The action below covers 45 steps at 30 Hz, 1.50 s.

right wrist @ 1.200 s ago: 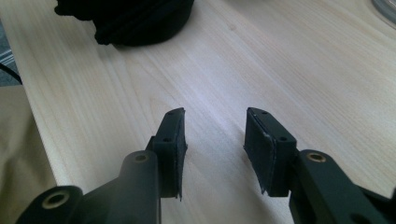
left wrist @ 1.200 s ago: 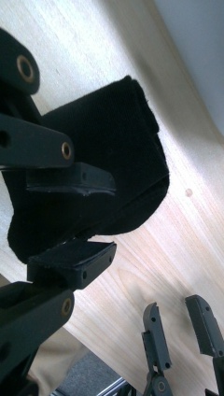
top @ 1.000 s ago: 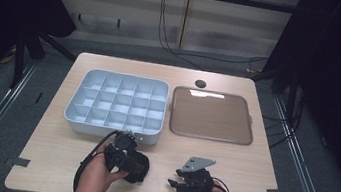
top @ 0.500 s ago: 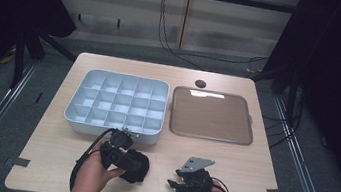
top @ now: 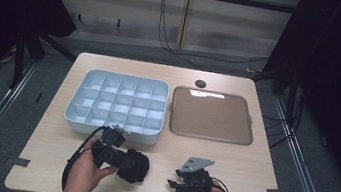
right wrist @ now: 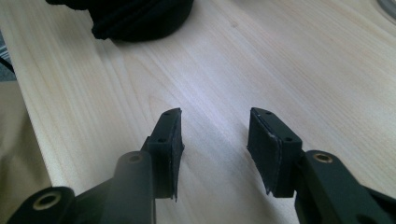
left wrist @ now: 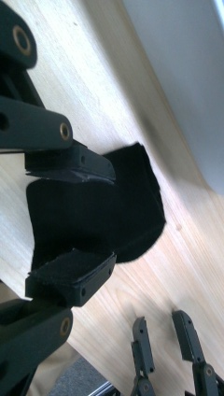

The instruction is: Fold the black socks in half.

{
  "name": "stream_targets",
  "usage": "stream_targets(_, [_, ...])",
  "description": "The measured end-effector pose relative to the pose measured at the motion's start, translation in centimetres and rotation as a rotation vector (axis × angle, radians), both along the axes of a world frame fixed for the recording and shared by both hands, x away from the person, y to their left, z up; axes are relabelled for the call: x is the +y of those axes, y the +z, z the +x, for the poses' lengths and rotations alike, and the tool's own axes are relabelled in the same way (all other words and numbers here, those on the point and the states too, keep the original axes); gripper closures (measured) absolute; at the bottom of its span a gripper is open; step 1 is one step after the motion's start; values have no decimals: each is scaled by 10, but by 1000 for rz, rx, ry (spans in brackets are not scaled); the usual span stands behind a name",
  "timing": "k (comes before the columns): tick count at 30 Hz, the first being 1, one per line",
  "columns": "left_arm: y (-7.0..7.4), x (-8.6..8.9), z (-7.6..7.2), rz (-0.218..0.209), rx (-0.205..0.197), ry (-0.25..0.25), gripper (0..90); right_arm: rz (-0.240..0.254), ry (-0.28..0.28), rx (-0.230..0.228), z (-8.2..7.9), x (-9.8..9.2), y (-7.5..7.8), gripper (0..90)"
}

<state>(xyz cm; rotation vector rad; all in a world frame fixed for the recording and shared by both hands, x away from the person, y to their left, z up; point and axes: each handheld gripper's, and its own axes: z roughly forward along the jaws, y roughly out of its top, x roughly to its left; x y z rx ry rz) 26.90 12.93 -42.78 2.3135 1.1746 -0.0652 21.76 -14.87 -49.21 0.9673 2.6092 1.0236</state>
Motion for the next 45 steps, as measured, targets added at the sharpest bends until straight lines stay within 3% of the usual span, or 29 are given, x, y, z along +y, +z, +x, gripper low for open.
stream_targets(5, [-5,11,3,0,1,23,505,-2,8,2,0,1,0,582])
stream_targets(10, [-11,17,3,-9,8,50,498,11,33,9,3,5,1,710])
stream_targets(15, [-16,21,4,-23,18,60,492,39,65,20,8,11,4,895])
stream_targets(19, [-19,21,4,-40,33,66,477,36,89,25,11,17,3,900])
stream_targets(31, [-32,9,4,-29,50,69,399,15,150,23,21,39,-1,889])
stream_targets(45, [-46,-8,8,13,73,51,364,3,144,13,20,38,-2,847])
